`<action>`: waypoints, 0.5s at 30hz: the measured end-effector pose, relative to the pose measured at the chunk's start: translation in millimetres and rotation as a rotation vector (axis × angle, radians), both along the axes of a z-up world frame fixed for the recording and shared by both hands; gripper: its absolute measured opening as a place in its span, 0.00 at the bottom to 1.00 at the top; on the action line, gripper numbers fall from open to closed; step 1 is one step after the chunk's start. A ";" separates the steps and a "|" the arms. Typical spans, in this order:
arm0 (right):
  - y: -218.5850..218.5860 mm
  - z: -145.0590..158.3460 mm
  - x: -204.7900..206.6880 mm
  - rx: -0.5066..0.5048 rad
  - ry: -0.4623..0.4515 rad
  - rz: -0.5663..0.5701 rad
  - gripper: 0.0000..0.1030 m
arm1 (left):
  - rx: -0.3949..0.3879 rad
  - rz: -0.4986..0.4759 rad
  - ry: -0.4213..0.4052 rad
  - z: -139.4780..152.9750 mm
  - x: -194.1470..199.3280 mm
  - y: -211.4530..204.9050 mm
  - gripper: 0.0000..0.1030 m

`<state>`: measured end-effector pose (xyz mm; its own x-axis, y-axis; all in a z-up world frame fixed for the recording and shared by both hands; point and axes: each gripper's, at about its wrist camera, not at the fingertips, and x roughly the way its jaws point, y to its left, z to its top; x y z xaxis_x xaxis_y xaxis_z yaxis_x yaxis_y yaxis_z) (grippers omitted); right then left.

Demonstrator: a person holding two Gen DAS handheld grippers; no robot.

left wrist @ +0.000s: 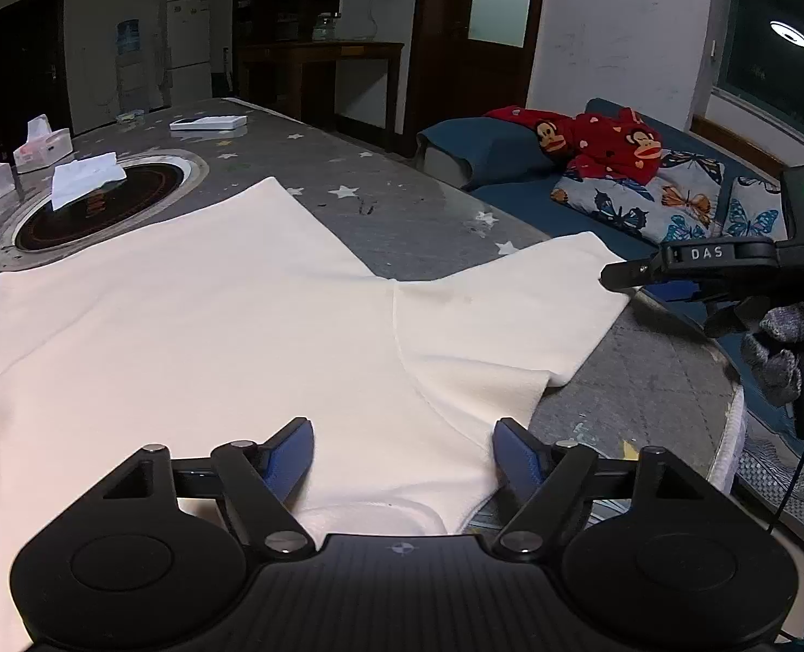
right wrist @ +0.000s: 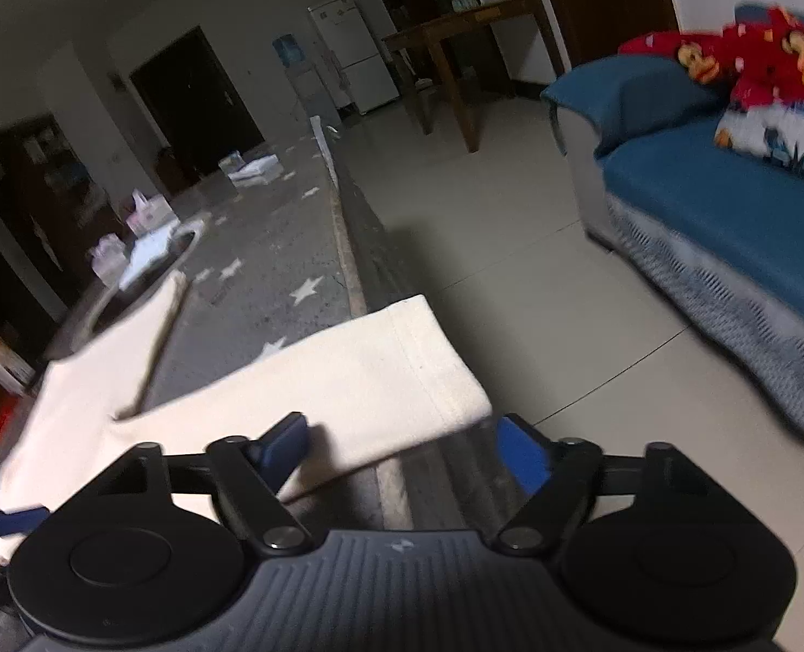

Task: Fold clothes
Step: 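Grasp the sweatshirt side edge with the right gripper and lift it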

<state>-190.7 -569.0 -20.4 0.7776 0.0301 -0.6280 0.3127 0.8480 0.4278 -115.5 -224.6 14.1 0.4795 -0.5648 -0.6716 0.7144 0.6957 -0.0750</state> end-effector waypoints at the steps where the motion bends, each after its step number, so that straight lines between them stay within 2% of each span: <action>1: -2.2 -0.7 -0.6 0.017 -0.006 -0.003 0.65 | -0.001 0.002 -0.002 0.5 0.1 0.4 0.76; 6: -9.8 -1.7 -6.3 0.056 -0.038 -0.035 0.49 | -0.002 0.018 -0.015 4.8 0.4 3.5 0.78; 11: -12.9 4.7 -11.7 0.045 -0.074 -0.065 0.19 | -0.009 0.036 -0.030 9.8 1.5 7.2 0.79; 15: -11.9 12.6 -11.0 0.042 -0.100 -0.069 0.07 | -0.007 0.038 -0.033 10.4 3.5 6.0 0.79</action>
<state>-201.7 -580.9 -7.7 0.8373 -0.0009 -0.5467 0.3236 0.8069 0.4942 -112.0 -218.6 24.5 0.5224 -0.5506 -0.6511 0.6895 0.7220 -0.0574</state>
